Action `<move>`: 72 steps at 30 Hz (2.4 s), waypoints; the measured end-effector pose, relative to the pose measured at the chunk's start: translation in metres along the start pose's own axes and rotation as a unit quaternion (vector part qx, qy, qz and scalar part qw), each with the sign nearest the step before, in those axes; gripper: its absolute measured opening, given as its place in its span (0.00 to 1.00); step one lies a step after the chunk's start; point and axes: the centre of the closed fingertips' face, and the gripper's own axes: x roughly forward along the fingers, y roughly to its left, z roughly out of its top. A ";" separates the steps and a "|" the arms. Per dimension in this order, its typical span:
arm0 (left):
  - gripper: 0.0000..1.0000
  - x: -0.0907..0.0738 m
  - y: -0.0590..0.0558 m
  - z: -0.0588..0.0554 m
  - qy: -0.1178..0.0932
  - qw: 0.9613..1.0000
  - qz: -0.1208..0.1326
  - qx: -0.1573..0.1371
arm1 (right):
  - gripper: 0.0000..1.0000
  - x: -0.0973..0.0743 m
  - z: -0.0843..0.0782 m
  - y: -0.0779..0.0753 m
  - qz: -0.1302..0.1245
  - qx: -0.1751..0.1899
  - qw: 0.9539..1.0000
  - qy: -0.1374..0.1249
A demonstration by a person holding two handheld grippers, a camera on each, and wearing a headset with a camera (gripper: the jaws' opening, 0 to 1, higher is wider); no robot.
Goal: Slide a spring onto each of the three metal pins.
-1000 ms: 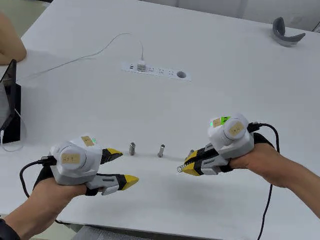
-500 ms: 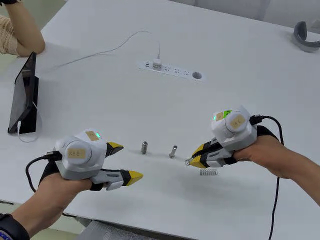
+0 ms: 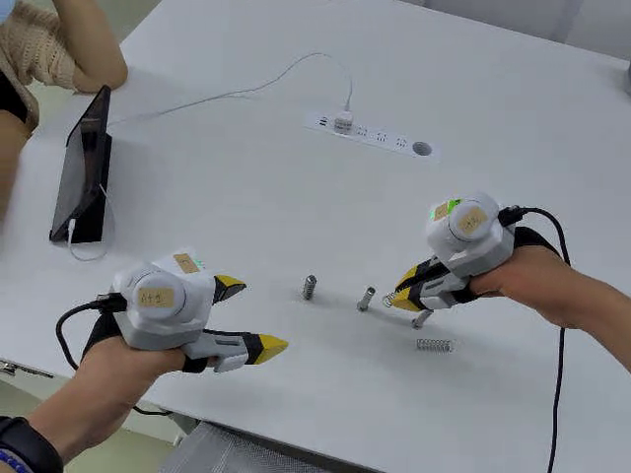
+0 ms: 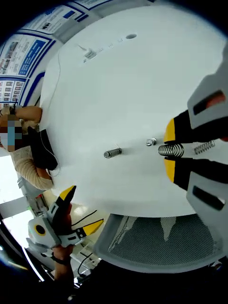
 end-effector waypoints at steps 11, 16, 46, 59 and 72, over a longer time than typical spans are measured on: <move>0.65 -0.006 0.006 0.001 -0.004 1.000 0.009 -0.006 | 0.13 0.007 0.007 -0.009 -0.004 -0.006 1.000 0.008; 0.64 -0.007 0.009 0.001 -0.008 1.000 0.013 -0.011 | 0.13 0.011 0.008 -0.011 -0.005 -0.008 1.000 0.009; 0.64 -0.012 0.014 -0.002 -0.008 1.000 0.018 -0.022 | 0.13 0.030 0.019 -0.011 -0.005 -0.035 0.999 0.027; 0.64 -0.016 0.017 -0.004 -0.006 0.999 0.023 -0.023 | 0.13 0.042 0.020 -0.011 -0.007 -0.054 0.998 0.037; 0.64 -0.019 0.021 -0.008 -0.004 0.999 0.027 -0.026 | 0.13 0.056 0.014 -0.011 -0.009 -0.064 0.997 0.047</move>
